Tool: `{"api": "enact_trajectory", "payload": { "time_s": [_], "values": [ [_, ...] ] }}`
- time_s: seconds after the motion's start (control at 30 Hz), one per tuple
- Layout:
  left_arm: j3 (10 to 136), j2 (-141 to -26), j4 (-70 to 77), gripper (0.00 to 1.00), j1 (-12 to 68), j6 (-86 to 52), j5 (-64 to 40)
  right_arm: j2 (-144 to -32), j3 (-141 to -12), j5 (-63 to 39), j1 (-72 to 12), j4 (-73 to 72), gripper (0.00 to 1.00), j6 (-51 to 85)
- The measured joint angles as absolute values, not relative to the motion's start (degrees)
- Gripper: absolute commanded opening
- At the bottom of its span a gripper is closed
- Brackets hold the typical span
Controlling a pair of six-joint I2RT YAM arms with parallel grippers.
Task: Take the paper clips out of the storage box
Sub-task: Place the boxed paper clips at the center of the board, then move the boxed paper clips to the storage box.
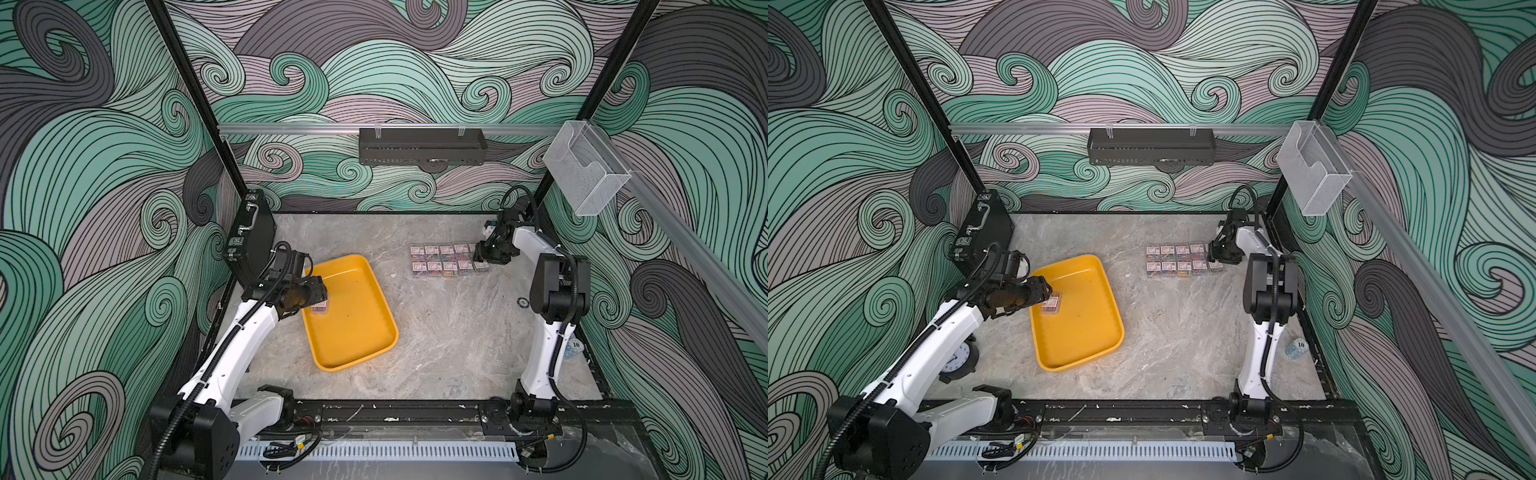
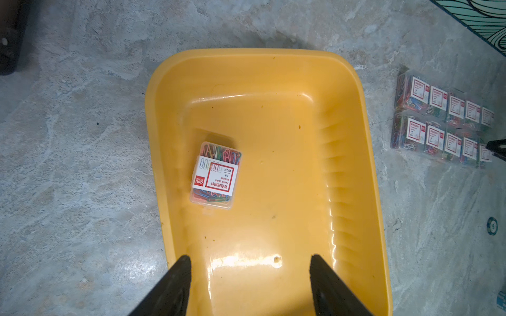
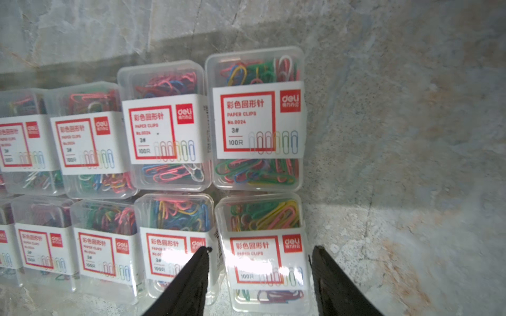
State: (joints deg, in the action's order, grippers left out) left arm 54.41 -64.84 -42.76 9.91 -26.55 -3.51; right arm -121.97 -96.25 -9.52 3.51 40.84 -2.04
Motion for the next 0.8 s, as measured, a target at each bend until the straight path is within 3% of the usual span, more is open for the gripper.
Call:
{"api": "enact_trajectory", "payload": {
  "time_s": [0.4, 0.8],
  "values": [
    [54.5, -73.3, -42.4, 0.76, 11.8, -26.3, -3.4, -98.7, -84.9, -7.7, 2.3, 38.9, 0.64, 2.1],
    [63.2, -88.7, -42.7, 0.79, 11.8, -23.9, -1.2, -85.5, -74.8, -6.2, -6.9, 37.0, 0.67, 4.0]
  ]
}}
